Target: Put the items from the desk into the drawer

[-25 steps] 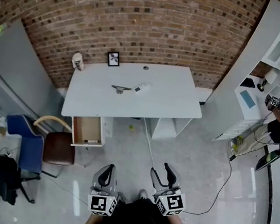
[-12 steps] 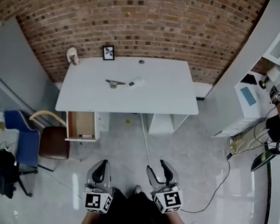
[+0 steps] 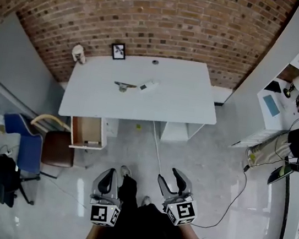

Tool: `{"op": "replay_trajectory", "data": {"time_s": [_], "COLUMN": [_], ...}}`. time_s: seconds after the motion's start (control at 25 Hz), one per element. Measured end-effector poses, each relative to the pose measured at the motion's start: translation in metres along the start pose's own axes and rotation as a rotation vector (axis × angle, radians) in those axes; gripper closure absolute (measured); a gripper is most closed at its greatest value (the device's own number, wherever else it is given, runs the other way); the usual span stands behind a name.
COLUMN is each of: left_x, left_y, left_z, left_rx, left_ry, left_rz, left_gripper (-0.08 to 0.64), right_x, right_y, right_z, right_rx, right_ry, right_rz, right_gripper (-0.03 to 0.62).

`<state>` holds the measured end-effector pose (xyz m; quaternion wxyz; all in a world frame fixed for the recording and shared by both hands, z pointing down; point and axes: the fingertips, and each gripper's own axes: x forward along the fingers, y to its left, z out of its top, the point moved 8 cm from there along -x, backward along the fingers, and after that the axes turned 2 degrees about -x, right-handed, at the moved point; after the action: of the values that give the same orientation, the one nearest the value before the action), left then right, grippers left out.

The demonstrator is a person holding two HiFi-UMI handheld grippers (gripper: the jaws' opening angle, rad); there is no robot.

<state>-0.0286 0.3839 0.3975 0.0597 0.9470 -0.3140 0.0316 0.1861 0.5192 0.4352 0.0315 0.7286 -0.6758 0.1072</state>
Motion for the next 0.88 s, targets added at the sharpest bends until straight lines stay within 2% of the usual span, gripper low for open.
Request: {"op": "replay_trajectory", "data": {"time_s": [0.24, 0.44, 0.88], "left_x": [0.051, 0.102, 0.194], "left_y": [0.03, 0.066, 0.167], "left_z": [0.002, 0.013, 0.045], "left_rx": [-0.021, -0.027, -0.034], "left_ry": [0.0, -0.018, -0.01], "left_rz": [-0.025, -0.059, -0.109], "left_gripper": [0.54, 0.54, 0.54], "right_x": [0.05, 0.109, 0.25], "right_y": [-0.013, -0.022, -0.02], "right_z": [0.006, 0.031, 0.082], "right_rx": [-0.013, -0.026, -0.079], "right_ry": [0.016, 0.003, 0.023], "right_rz": [-0.012, -0.026, 0.032], "right_gripper": [0.36, 0.36, 0.36]}}
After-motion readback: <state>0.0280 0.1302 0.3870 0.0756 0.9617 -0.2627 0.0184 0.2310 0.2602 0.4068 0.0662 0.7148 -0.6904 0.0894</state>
